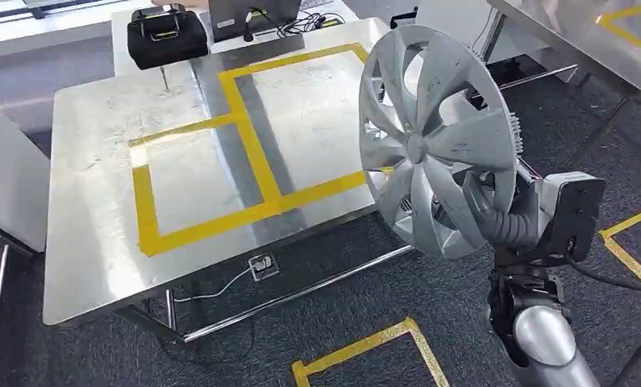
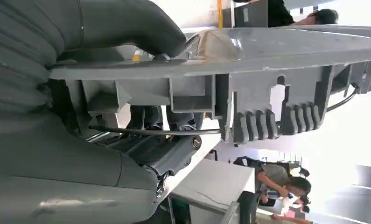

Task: Take the parts from the cabinet and place them on the table.

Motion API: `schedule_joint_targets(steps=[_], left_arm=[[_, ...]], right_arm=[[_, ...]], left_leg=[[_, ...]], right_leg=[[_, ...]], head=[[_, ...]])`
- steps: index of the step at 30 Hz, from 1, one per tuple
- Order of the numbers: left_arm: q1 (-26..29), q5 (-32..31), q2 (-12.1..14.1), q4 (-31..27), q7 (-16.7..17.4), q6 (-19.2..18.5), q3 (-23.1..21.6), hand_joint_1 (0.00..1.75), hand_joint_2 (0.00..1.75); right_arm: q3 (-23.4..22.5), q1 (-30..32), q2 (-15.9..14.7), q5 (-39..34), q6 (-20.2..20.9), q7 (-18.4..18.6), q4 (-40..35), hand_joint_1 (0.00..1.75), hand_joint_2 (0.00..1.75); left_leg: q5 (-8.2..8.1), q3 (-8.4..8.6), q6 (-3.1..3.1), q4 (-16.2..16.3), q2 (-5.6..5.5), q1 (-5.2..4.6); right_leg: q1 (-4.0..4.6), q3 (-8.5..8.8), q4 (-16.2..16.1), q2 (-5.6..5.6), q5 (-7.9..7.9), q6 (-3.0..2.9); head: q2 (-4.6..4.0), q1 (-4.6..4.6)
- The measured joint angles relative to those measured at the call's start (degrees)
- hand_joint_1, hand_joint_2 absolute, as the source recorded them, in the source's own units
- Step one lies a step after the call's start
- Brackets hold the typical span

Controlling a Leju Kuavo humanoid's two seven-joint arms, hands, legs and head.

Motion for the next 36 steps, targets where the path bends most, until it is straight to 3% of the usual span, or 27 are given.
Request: schedule_joint_targets(steps=[1,2,3,5,6,7,10,11,12,13,15,16,17,18,20,21,22,25,26,27,28,30,31,32,33,35,36], left_arm=[[-0.1,0.0,0.0,0.0,0.0,0.0,0.0,0.00,0.00],[0.0,0.0,0.0,0.0,0.1,0.0,0.0,0.00,0.00],[0.0,0.0,0.0,0.0,0.1,0.0,0.0,0.00,0.00],[0.0,0.0,0.1,0.0,0.2,0.0,0.0,0.00,0.00],[0.2,0.1,0.2,0.1,0.2,0.0,0.0,0.00,0.00],[0.2,0.1,0.2,0.1,0.2,0.0,0.0,0.00,0.00],[0.2,0.1,0.1,0.1,0.2,0.0,0.0,0.00,0.00],[0.2,0.1,0.1,0.1,0.2,0.0,0.0,0.00,0.00],[0.1,0.1,0.0,0.1,0.2,0.0,0.0,0.00,0.00],[0.1,0.1,0.0,0.1,0.2,0.0,0.0,0.00,0.00],[0.2,0.1,0.0,0.1,0.2,0.0,0.0,0.00,0.00],[0.2,0.1,0.0,0.1,0.0,0.0,0.0,0.00,0.00],[0.2,0.1,0.0,0.1,0.0,-0.1,0.0,0.00,0.00],[0.2,0.1,0.0,0.1,0.0,-0.1,0.0,0.00,0.00],[0.2,0.1,-0.2,0.0,-0.1,-0.4,0.0,0.00,0.00],[0.2,0.1,-0.3,0.0,-0.1,-0.4,0.0,0.00,0.00],[0.1,0.1,-0.5,0.0,-0.1,-0.4,0.0,0.00,0.00],[0.1,0.1,-0.5,0.1,-0.2,-0.4,0.1,0.00,0.00],[0.0,0.1,-0.4,0.1,-0.2,-0.3,0.1,0.00,0.00],[0.1,0.1,-0.3,0.1,-0.2,-0.3,0.1,0.00,0.00],[0.1,0.1,-0.3,0.2,-0.2,-0.4,0.1,0.00,0.00],[0.1,0.1,-0.2,0.2,-0.4,-0.4,0.1,0.00,0.00],[0.0,0.1,-0.2,0.2,-0.4,-0.4,0.1,0.00,0.00],[-0.1,0.1,-0.2,0.2,-0.5,-0.4,0.1,0.00,0.00],[-0.1,0.1,-0.1,0.2,-0.5,-0.4,0.1,0.00,0.00],[0.0,0.1,0.0,0.2,-0.5,-0.4,0.1,0.00,0.00],[0.1,0.1,0.0,0.3,-0.4,-0.4,0.1,0.00,0.00]], right_arm=[[0.0,0.1,0.0,0.0,0.0,0.0,0.1,1.75,1.75],[0.1,0.2,0.0,0.0,0.0,0.0,0.2,1.75,1.75],[0.2,0.3,0.0,0.0,0.0,0.0,0.2,1.75,1.75],[0.3,0.3,0.0,0.0,0.0,0.0,0.2,1.75,1.75],[0.3,0.3,0.0,0.0,0.0,0.0,0.2,1.75,1.75],[0.2,0.2,0.0,0.0,0.0,-0.1,0.2,1.75,1.75],[0.3,0.2,0.0,0.0,-0.1,0.0,0.3,1.75,1.75],[0.3,0.2,0.0,0.0,-0.1,0.0,0.2,1.75,1.75],[0.3,0.1,0.0,0.0,-0.1,0.0,0.2,1.75,1.75],[0.3,0.0,0.0,0.0,-0.1,-0.1,0.2,1.75,1.75],[0.3,0.1,0.0,0.0,-0.1,-0.1,0.2,1.75,1.75],[0.3,0.2,0.0,0.0,-0.2,-0.1,0.3,1.75,1.75],[0.3,0.3,0.0,0.0,-0.2,-0.1,0.4,1.75,1.75],[0.3,0.5,0.0,0.0,-0.2,-0.1,0.5,1.75,1.75],[0.3,0.3,0.0,0.0,-0.3,-0.1,0.5,1.75,1.75],[0.3,0.1,0.0,0.0,-0.3,-0.2,0.4,1.75,1.75],[0.3,0.0,0.0,0.0,-0.3,-0.2,0.5,1.75,1.75],[0.4,-0.1,0.1,0.0,-0.3,-0.3,0.4,1.75,1.75],[0.3,-0.1,0.1,0.0,-0.3,-0.3,0.4,1.75,1.75],[0.4,-0.1,0.2,0.0,-0.3,-0.3,0.4,1.75,1.75],[0.4,-0.2,0.2,0.1,-0.3,-0.3,0.4,1.75,1.75],[0.4,-0.3,0.3,0.1,-0.3,-0.3,0.4,1.75,1.75],[0.4,-0.2,0.3,0.0,-0.3,-0.3,0.4,1.75,1.75],[0.5,-0.1,0.3,0.0,-0.3,-0.3,0.6,1.75,1.75],[0.5,0.0,0.3,0.0,-0.3,-0.3,0.7,1.75,1.75],[0.5,0.1,0.4,0.0,-0.3,-0.3,0.7,1.75,1.75],[0.5,0.1,0.5,0.0,-0.3,-0.3,0.7,1.75,1.75]], left_leg=[[-0.30,-1.79,-0.16,2.9,0.03,0.03],[0.89,-1.93,-0.23,2.5,0.04,0.13],[3.12,-0.62,-0.22,-0.4,0.11,0.21],[8.02,4.17,-0.22,-10.3,0.50,0.42],[7.73,5.84,-0.22,-13.3,0.80,0.41],[6.88,7.17,0.21,-15.0,0.69,0.24],[6.73,6.80,1.23,-14.5,0.23,0.00],[6.73,7.27,1.74,-14.8,0.11,0.36],[6.52,7.64,2.12,-14.8,0.01,0.38],[6.35,7.83,2.43,-14.8,-0.06,0.36],[6.03,8.05,2.88,-14.8,-0.22,0.09],[5.84,8.17,3.01,-14.7,-0.38,-0.07],[5.64,8.40,3.11,-14.7,-0.54,-0.23],[5.39,8.75,3.12,-14.7,-0.77,-0.41],[4.89,9.63,3.12,-14.7,-1.04,-0.84],[4.64,9.87,3.14,-14.8,-1.06,-0.83],[4.46,9.68,2.85,-14.6,-1.09,-1.36],[4.48,9.59,2.18,-15.0,-0.90,-0.87],[4.18,9.90,1.84,-15.1,-0.88,-1.29],[3.72,9.12,1.58,-14.0,-0.61,-1.19],[2.33,7.92,1.31,-11.3,-0.33,-1.08],[-0.99,2.97,0.68,-2.5,-0.08,-0.53],[-1.80,0.45,0.33,1.5,0.00,-0.32],[-1.19,-0.67,0.16,2.6,0.02,-0.17],[0.61,-0.33,-0.01,1.0,0.05,0.00],[6.02,3.37,-0.38,-7.6,0.23,0.40],[7.89,5.50,-0.59,-12.7,0.53,0.70]], right_leg=[[0.00,0.07,0.0,-0.01,-0.14,0.05],[-0.03,0.26,0.0,-0.01,-0.28,0.11],[-0.07,0.50,0.0,0.01,-0.49,0.23],[-0.21,1.17,0.2,0.13,-1.06,0.72],[-0.03,1.24,0.3,0.15,-1.41,1.19],[0.29,0.95,0.7,0.29,-1.71,1.66],[0.09,1.21,0.2,0.00,-1.69,2.45],[-0.03,1.01,0.3,-0.02,-2.21,2.91],[-0.07,0.19,2.1,0.11,-3.10,3.06],[0.00,-1.71,5.9,0.18,-4.62,3.10],[0.09,-7.14,15.3,0.19,-7.61,3.07],[0.12,-9.25,18.4,0.19,-7.91,2.97],[0.22,-10.13,18.8,0.20,-6.90,2.76],[0.39,-9.74,16.7,0.24,-4.62,2.37],[1.07,-6.27,7.1,0.26,1.54,0.97],[1.56,-4.84,2.9,0.26,2.71,-0.07],[1.65,-3.18,2.2,0.14,1.99,-0.57],[1.92,-3.03,1.0,0.21,1.53,-0.69],[1.38,-2.29,0.0,0.20,1.67,-0.69],[1.09,-1.44,-0.7,0.05,1.82,-0.66],[0.95,-1.02,-0.9,-0.03,1.65,-0.93],[0.83,-0.80,-0.9,-0.03,1.31,-0.98],[0.75,-0.66,-0.8,-0.03,1.08,-0.88],[0.63,-0.48,-0.7,-0.01,0.81,-0.73],[0.47,-0.23,-0.5,0.07,0.49,-0.48],[0.02,0.45,0.1,0.26,-0.45,0.18],[-0.08,0.73,0.5,0.26,-1.11,0.71]], head=[[0.00,-0.15],[0.00,-0.31],[0.00,-0.48],[0.00,-0.92],[0.00,-1.25],[0.00,-1.66],[0.00,-1.14],[0.00,-1.14],[0.00,-0.85],[0.00,-0.22],[0.00,0.46],[0.00,0.61],[0.00,0.74],[0.00,0.98],[0.00,1.51],[0.00,1.73],[0.00,1.31],[0.00,1.57],[0.00,1.55],[0.00,1.44],[0.00,0.80],[0.00,0.22],[0.00,0.09],[0.00,-0.02],[0.00,-0.13],[0.00,-0.42],[0.00,-0.70]])
